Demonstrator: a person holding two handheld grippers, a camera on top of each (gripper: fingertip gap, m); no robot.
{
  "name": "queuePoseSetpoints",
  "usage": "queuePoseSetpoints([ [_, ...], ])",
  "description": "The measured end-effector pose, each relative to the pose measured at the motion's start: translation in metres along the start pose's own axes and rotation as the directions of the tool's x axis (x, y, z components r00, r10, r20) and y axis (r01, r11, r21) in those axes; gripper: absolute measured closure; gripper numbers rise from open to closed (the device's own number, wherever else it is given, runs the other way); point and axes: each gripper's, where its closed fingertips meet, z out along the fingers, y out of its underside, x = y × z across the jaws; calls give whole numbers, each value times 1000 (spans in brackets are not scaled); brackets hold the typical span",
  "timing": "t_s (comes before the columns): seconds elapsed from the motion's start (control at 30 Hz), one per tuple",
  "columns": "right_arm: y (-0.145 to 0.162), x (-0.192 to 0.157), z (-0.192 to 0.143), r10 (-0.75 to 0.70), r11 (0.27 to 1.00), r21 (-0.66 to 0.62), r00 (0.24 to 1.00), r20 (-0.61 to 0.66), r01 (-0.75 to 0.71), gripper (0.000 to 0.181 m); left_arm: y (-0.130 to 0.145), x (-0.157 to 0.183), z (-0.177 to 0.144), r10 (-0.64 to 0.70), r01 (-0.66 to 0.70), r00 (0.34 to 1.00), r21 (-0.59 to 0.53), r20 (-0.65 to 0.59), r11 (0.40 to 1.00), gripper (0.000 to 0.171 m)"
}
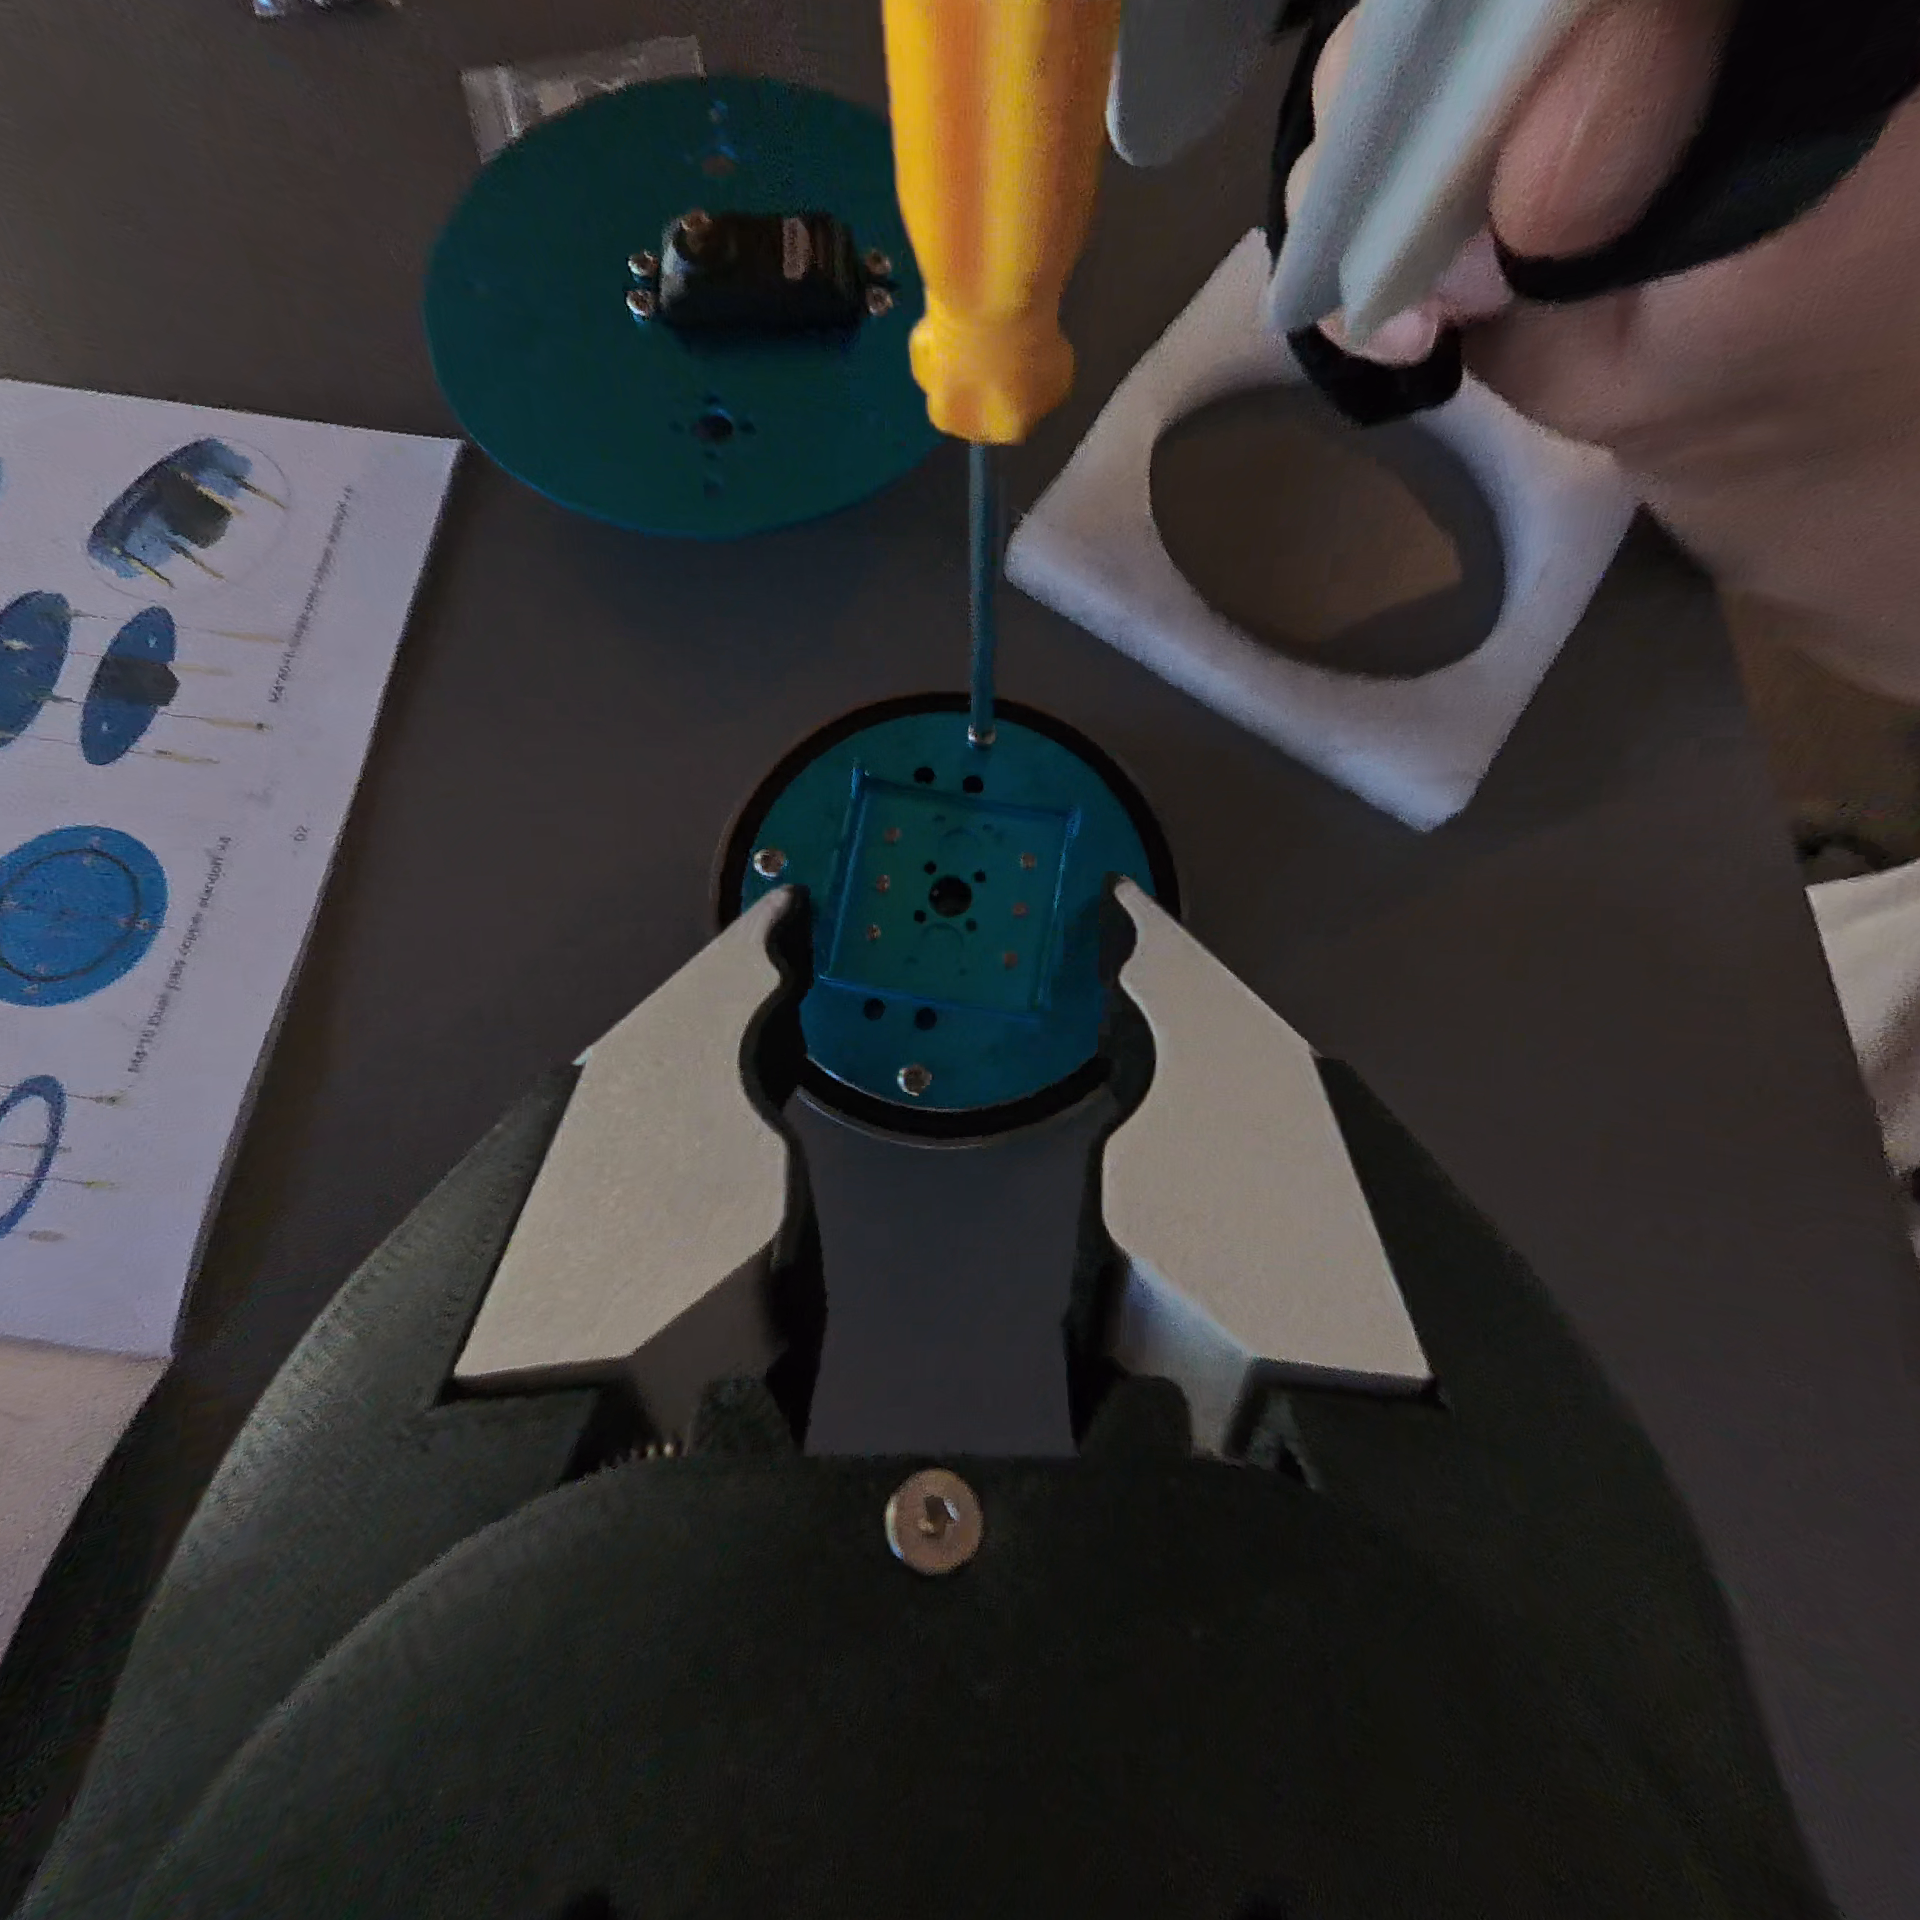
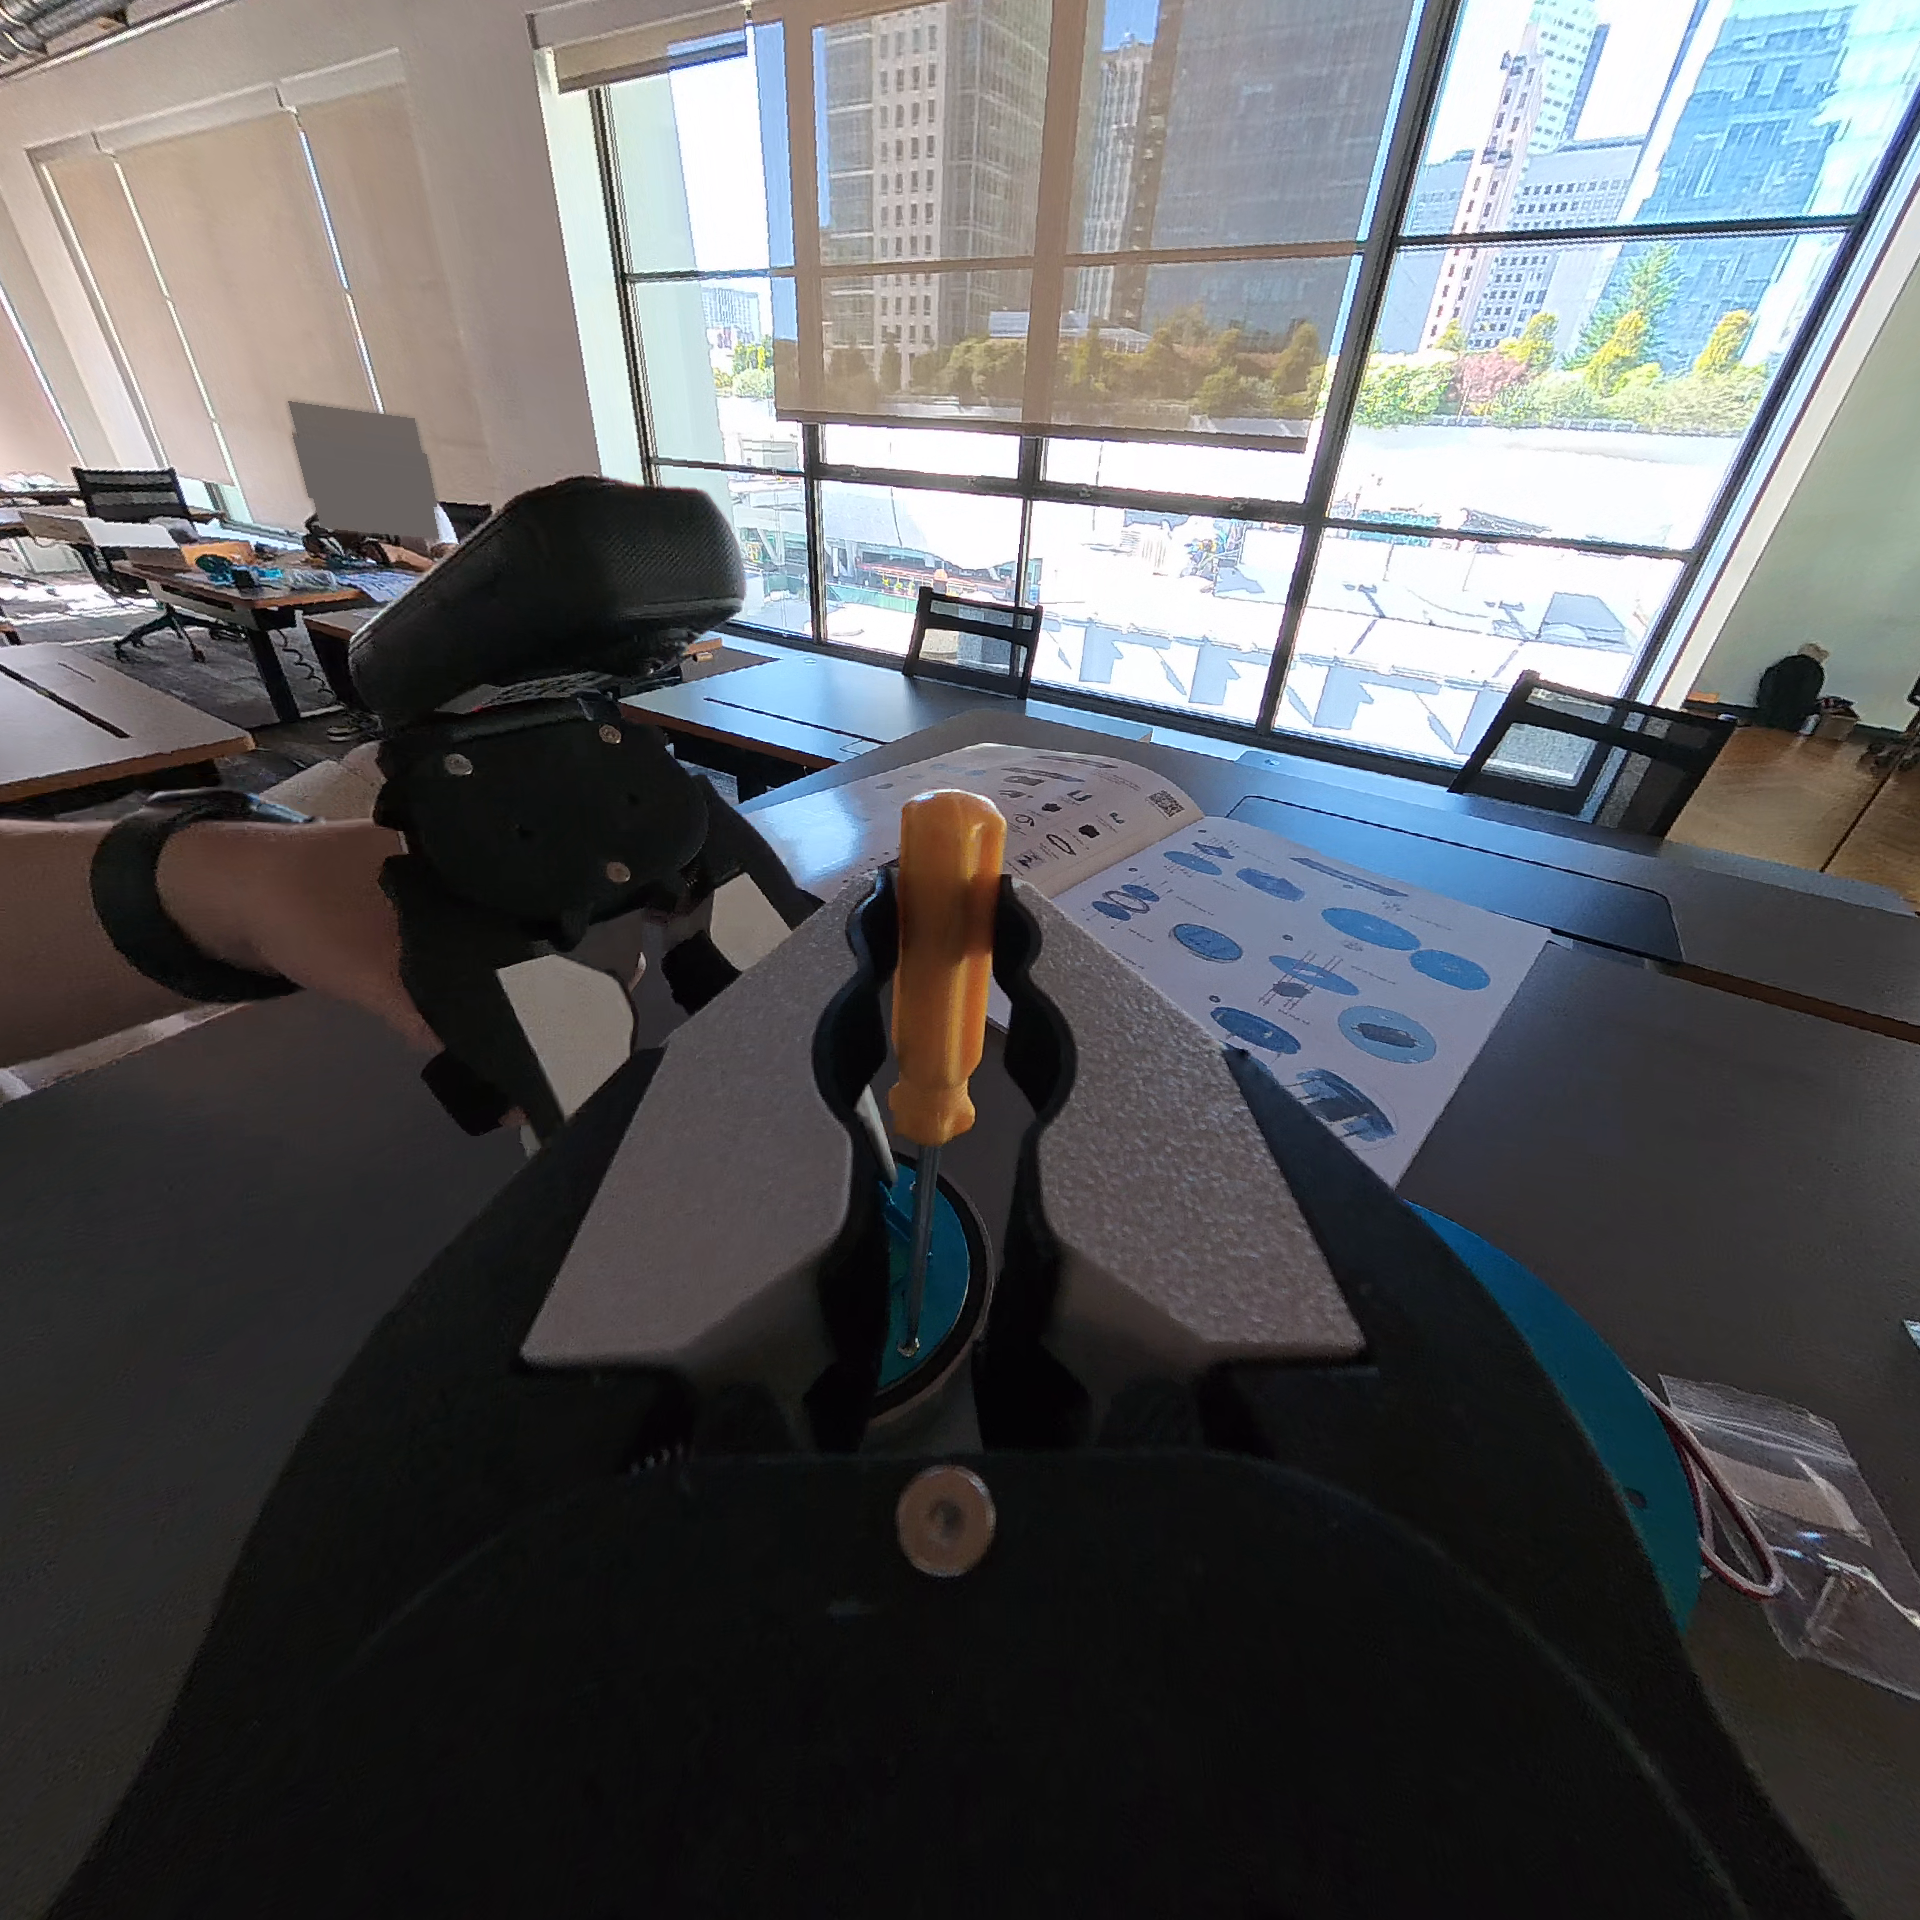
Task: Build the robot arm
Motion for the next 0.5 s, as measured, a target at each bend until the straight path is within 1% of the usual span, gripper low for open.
queuePoseSetpoints([
  [0.03, 0, 0, 0, -1, 1000, -2, 1000, -2, 1, 164, 0, -3, 0, -8, 8, 1000, 9, 26, 1000, 122],
  [0.13, 0, -1, 0, -15, 1000, -7, 1000, -15, 15, 164, 0, -3, 1, -39, 36, 995, 33, 96, 999, 121],
  [0.23, 0, -2, 1, -21, 1000, -8, 999, -32, 21, 164, 0, -2, 1, -113, 105, 977, 51, 181, 993, 122],
  [0.3, 0, -2, 0, -26, 1000, -7, 999, -42, 25, 164, 0, 0, 0, -189, 175, 950, 75, 248, 982, 121],
  [0.37, 0, -2, 0, -27, 1000, -7, 998, -48, 27, 164, 1, 3, 0, -213, 198, 924, 81, 318, 977, 122],
  [0.5, -1, -3, -3, -34, 999, 4, 998, -58, 34, 164, -1, 6, 2, -292, 272, 879, 108, 377, 956, 121],
])
